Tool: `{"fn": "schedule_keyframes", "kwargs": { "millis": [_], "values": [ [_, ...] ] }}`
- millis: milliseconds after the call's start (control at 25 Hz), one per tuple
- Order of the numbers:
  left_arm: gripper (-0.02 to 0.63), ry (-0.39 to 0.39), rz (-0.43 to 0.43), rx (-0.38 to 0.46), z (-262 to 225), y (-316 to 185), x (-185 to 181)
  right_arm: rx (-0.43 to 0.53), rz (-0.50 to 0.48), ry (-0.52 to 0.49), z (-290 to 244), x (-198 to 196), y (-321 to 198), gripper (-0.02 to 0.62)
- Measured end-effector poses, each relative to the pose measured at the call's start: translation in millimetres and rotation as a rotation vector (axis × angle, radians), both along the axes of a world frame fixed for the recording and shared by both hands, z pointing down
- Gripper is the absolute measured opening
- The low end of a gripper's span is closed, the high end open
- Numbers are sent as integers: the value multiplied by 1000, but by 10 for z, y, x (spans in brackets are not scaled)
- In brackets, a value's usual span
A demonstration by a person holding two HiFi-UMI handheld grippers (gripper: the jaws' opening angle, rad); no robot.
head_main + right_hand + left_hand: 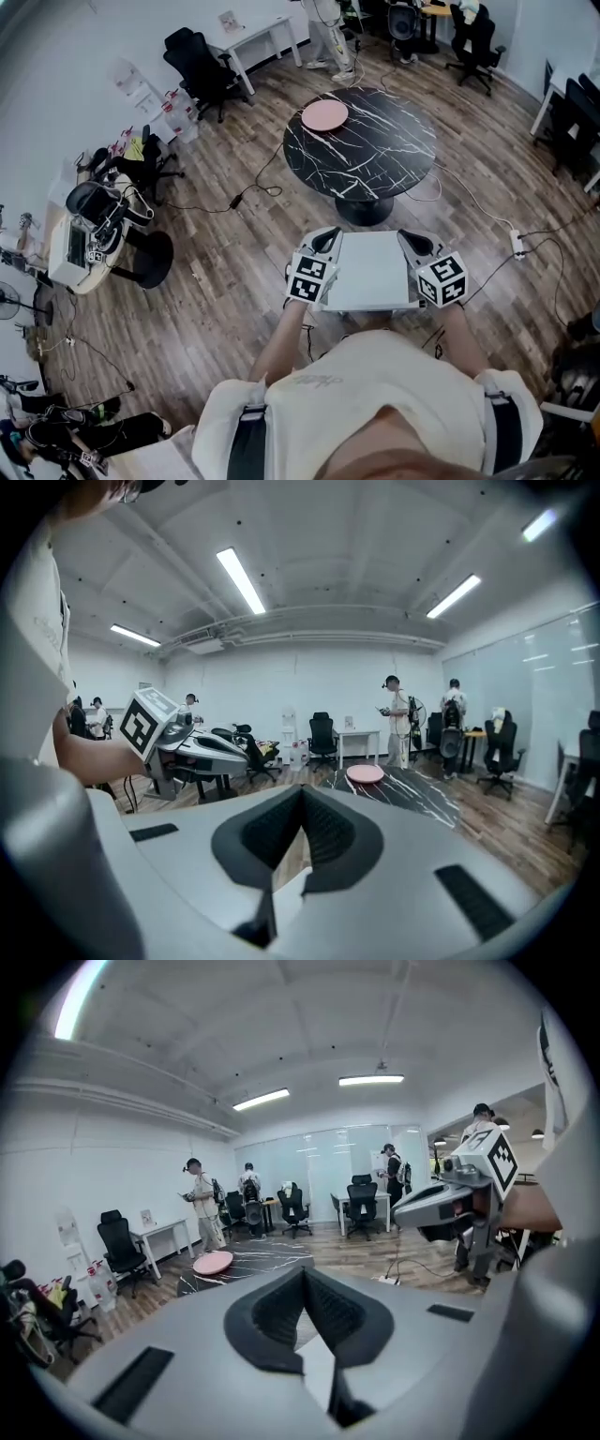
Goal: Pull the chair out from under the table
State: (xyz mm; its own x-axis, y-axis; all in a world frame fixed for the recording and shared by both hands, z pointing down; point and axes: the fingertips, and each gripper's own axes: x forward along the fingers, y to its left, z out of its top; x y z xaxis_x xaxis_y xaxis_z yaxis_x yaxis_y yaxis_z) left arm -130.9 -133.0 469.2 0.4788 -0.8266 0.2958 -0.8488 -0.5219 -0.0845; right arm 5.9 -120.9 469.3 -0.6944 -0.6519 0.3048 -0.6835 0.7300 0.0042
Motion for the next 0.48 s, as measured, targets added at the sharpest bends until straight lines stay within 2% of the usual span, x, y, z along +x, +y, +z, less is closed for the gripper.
{"fn": "schedule_keyframes", "kwargs": {
  "millis": [240,480],
  "values": [
    [17,48,-1,19,-105,-13,6,53,25,4,-112,76,-31,5],
    [17,76,-18,44,-206,6,-22,55,38,-8,-98,50,-36,5]
  ]
}}
